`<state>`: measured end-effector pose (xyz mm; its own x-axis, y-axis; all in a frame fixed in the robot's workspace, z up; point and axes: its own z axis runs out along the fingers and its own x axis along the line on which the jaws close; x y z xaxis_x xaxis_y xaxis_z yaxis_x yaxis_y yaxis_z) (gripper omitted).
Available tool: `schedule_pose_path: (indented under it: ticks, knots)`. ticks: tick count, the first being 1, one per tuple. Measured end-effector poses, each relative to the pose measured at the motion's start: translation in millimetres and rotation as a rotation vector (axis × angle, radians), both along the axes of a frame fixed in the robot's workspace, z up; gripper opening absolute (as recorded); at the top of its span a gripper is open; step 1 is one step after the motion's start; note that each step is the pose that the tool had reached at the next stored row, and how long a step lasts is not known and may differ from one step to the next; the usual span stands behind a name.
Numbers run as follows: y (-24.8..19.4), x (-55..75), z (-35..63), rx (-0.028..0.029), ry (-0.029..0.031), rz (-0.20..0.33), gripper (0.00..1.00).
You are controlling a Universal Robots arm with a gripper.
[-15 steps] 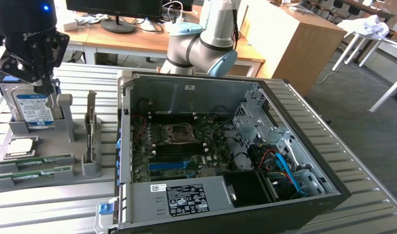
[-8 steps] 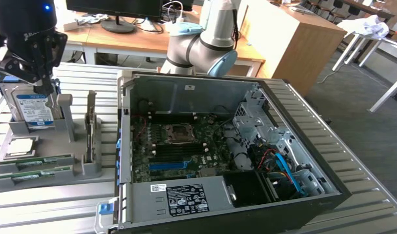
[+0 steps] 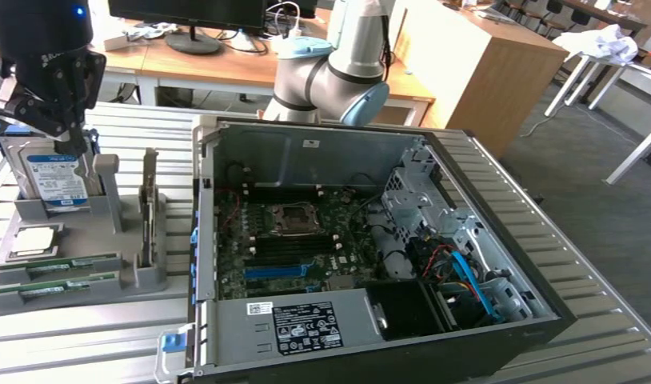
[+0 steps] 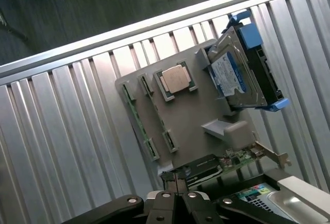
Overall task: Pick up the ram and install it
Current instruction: 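Pick up the ram and move it above insertion slot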
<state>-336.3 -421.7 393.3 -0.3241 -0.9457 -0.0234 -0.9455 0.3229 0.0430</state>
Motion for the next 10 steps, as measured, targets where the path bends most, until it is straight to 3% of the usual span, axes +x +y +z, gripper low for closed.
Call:
schedule_pose_path:
  ticks: [10]
  knots:
    - [0.0,0.0,0.0,0.0001,0.0,0.086,0.1]
